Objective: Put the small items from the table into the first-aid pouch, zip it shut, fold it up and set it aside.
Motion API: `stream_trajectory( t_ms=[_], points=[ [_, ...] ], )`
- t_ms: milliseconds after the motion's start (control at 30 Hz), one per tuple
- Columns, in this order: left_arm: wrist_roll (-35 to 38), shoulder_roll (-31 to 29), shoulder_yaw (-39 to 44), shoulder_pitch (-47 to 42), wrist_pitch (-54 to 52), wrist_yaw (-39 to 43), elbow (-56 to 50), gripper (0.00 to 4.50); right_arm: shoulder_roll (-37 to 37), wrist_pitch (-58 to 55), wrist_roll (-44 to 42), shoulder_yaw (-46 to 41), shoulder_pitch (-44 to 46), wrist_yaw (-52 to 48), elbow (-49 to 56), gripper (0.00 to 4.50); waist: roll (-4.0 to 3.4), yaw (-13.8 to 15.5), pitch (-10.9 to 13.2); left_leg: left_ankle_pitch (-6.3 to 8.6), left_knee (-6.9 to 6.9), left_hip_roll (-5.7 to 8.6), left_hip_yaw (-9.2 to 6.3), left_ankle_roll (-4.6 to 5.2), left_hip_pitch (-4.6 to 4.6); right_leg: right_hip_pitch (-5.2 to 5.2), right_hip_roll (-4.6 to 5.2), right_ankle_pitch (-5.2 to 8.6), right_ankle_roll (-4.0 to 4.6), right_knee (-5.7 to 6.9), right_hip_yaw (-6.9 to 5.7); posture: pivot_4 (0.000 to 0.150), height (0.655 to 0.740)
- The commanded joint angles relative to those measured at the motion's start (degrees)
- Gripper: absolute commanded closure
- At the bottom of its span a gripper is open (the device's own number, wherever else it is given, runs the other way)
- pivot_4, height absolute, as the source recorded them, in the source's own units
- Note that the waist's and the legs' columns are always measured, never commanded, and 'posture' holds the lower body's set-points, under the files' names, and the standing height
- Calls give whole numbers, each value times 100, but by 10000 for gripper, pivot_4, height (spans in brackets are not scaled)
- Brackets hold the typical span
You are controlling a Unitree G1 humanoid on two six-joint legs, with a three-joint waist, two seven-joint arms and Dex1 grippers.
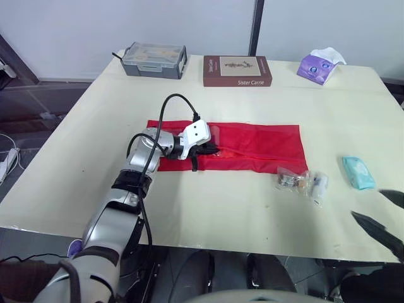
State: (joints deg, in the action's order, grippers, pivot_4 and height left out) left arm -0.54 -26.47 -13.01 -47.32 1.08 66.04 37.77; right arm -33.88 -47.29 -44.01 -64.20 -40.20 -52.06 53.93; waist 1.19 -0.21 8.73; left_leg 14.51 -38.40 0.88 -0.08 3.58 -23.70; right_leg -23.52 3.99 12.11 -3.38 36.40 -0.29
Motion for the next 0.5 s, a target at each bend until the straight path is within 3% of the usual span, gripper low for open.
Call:
stream_trajectory(
  t_ms=[33, 267, 500],
  points=[
    [0, 72, 100, -216, 72, -157, 106, 45000, 106, 355, -341, -500, -401, -91, 77, 532, 0, 15, 0, 0, 0, -1, -1, 0, -1, -1, 0, 1, 0, -1, -2, 1500, 7400],
    [-12, 267, 46, -277, 120, -192, 143, 45000, 348, 657, -572, -309, -892, 408, 359, 532, 0, 96, 0, 1, 1, -2, -1, -1, -5, -1, 5, 1, 0, -14, -3, 1500, 7400],
    [-35, 357, -13, -350, 180, -64, 128, 45000, 7, 334, -846, 689, -872, 2441, 608, 532, 0, 112, 0, 1, 3, -3, -2, -1, -14, -1, 13, 0, 1, -33, -8, 1500, 7400]
  ],
)
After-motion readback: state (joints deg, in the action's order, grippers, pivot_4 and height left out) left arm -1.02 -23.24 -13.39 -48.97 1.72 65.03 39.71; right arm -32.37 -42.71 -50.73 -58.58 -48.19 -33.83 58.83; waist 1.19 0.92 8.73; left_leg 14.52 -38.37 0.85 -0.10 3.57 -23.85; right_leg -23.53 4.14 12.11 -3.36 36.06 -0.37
